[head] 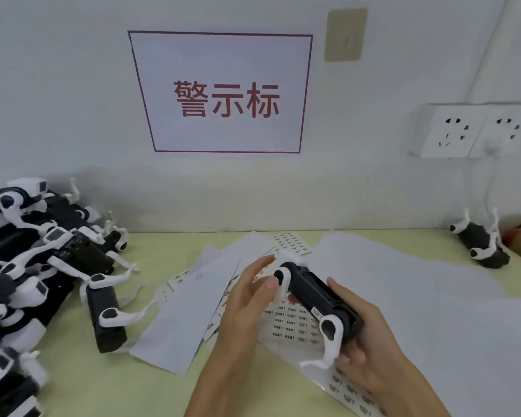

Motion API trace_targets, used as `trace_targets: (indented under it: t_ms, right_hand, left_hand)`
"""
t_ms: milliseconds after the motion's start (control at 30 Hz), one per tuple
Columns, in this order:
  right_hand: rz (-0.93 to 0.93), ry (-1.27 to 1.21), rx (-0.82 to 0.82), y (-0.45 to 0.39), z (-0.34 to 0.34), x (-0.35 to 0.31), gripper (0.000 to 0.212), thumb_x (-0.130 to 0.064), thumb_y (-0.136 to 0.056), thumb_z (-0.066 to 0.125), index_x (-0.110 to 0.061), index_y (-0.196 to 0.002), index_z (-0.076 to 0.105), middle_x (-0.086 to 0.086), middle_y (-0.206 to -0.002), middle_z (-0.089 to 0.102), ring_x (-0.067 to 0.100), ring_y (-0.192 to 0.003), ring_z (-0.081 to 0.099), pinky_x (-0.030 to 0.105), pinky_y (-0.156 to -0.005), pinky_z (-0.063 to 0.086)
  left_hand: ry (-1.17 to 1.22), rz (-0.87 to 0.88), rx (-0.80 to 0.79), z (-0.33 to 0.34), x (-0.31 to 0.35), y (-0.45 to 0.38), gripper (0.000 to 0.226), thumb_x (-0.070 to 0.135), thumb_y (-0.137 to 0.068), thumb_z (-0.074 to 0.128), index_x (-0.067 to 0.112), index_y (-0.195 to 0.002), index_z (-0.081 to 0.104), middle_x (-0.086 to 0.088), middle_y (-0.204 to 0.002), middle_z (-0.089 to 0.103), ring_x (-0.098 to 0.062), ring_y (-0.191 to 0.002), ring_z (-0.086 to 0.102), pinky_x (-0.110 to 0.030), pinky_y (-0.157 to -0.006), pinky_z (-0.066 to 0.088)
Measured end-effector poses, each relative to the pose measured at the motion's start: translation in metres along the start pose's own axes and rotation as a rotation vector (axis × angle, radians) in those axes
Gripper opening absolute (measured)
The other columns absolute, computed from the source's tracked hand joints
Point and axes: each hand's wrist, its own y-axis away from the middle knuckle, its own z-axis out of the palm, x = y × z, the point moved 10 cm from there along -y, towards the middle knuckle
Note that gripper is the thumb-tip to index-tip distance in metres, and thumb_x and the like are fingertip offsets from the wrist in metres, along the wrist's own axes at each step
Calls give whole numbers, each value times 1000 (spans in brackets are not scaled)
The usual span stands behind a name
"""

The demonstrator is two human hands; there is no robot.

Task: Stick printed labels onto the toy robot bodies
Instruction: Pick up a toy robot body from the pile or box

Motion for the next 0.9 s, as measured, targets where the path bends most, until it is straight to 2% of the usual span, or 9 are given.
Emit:
trace_targets:
  t_ms: [133,200,267,333,433,533,600,700,900]
  right_hand:
    - [100,-48,-44,4,3,6,51,-42,-89,63,6,-85,77,6,-35,48,10,-18,31,16,-24,28]
    - [113,-120,-85,4,8,8,51,-36,-69,87,9,-89,75,9,-37,49,10,-17,32,16,-23,29]
    - [107,-189,-106,3,11,8,65,-29,-47,99,9,-92,73,10,-39,48,11,-17,32,17,-22,30]
    - [72,-170,-74,1,8,5,44,-28,-64,92,6,-85,73,11,-42,47,12,-20,34,17,-24,30]
    - [-43,-118,37,-1,-4,-9,33,-31,-81,67,1,-84,74,18,-65,60,22,-44,54,25,-42,47]
    - [-208,-72,30,-2,-6,-24,46,-37,-90,54,-1,-115,68,24,-108,70,33,-75,64,42,-71,57]
    - [-307,29,15,-1,-3,-31,45,-37,-91,55,-9,-125,64,18,-123,68,35,-95,65,40,-76,56]
    - [-381,141,67,1,-2,-38,38,-35,-84,63,-18,-118,69,13,-118,71,29,-93,69,34,-73,56]
    - [-496,178,99,7,-2,-48,37,-38,-80,76,-20,-112,72,11,-113,73,28,-90,69,32,-80,57]
  left_hand:
    - [-10,15,-74,2,3,-2,44,53,-76,71,37,-117,68,6,-117,73,-11,-109,68,-19,-81,55]
    - [39,-31,-126,6,-3,-2,52,51,-79,73,30,-124,59,-4,-116,73,-23,-107,70,-29,-83,56]
    - [85,-51,-149,6,-7,-2,57,48,-79,76,34,-130,54,-10,-114,73,-28,-101,71,-33,-81,56]
    - [109,-42,-141,4,-6,-3,64,46,-79,78,40,-137,51,-13,-117,71,-31,-104,70,-38,-87,57]
    - [99,-5,-30,-6,-4,-6,66,49,-73,81,40,-134,56,-11,-119,71,-30,-111,68,-45,-95,55]
    - [109,14,134,-16,-2,-5,61,48,-65,84,42,-121,61,-7,-111,72,-26,-96,74,-30,-77,60]
    - [131,19,200,-19,-2,-4,53,43,-67,84,42,-115,62,-8,-106,73,-26,-90,75,-26,-69,59]
    - [172,17,236,-21,-2,-4,47,38,-70,81,39,-113,61,-12,-103,72,-29,-87,75,-26,-66,59]
    - [203,15,227,-20,0,-4,54,41,-68,83,35,-117,61,-14,-106,72,-34,-90,74,-29,-67,59]
